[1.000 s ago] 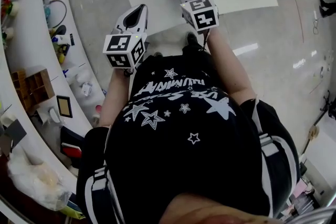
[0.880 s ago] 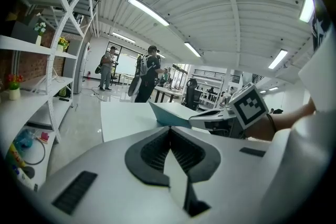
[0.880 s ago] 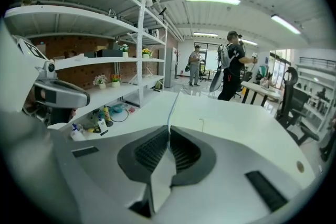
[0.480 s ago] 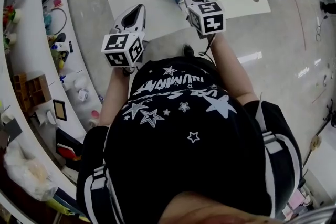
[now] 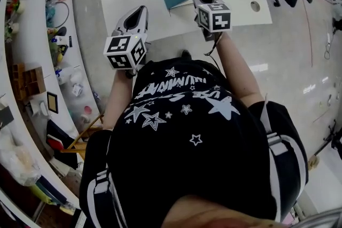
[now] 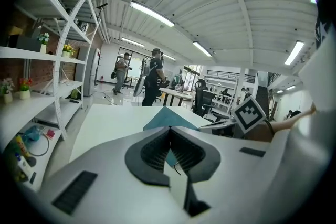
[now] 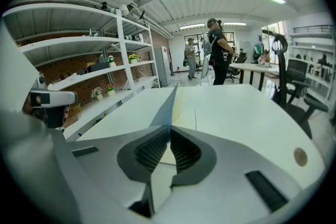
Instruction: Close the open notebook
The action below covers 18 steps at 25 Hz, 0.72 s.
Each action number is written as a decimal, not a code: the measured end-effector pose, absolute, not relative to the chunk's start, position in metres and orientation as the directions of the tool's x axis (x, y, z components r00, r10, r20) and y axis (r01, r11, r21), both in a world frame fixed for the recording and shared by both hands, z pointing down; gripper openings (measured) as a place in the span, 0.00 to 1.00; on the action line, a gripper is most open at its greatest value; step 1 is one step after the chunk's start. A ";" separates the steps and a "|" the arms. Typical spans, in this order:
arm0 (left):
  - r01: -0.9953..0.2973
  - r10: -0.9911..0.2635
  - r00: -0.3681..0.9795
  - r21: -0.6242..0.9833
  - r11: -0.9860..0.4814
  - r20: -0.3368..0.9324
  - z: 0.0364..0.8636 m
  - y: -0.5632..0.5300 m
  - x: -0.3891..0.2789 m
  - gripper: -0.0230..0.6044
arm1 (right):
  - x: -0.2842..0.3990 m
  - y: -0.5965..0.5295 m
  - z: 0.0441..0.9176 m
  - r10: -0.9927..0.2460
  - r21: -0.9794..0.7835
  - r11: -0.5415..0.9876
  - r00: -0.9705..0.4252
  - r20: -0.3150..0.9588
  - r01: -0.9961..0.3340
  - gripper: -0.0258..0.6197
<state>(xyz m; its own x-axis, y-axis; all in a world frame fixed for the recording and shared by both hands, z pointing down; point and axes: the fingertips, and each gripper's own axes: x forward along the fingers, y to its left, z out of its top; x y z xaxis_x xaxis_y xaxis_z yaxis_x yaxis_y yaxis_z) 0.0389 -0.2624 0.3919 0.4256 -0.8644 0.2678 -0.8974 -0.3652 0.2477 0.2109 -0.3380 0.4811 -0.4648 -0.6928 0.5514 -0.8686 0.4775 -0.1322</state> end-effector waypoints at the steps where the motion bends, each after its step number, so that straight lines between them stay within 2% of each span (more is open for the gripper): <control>1: -0.902 -0.868 0.416 0.246 -0.355 0.272 0.392 -0.262 0.043 0.06 | 0.218 -0.340 0.489 -0.684 -0.144 0.471 -0.464 0.563 -0.870 0.08; 12: -0.940 -0.895 0.313 0.236 -0.246 0.317 0.407 -0.248 0.076 0.06 | 0.245 -0.355 0.562 -0.597 -0.165 0.513 -0.488 0.637 -0.842 0.08; 18: -0.951 -0.905 0.270 0.240 -0.196 0.329 0.414 -0.246 0.085 0.06 | 0.247 -0.349 0.554 -0.533 -0.107 0.564 -0.459 0.711 -0.819 0.08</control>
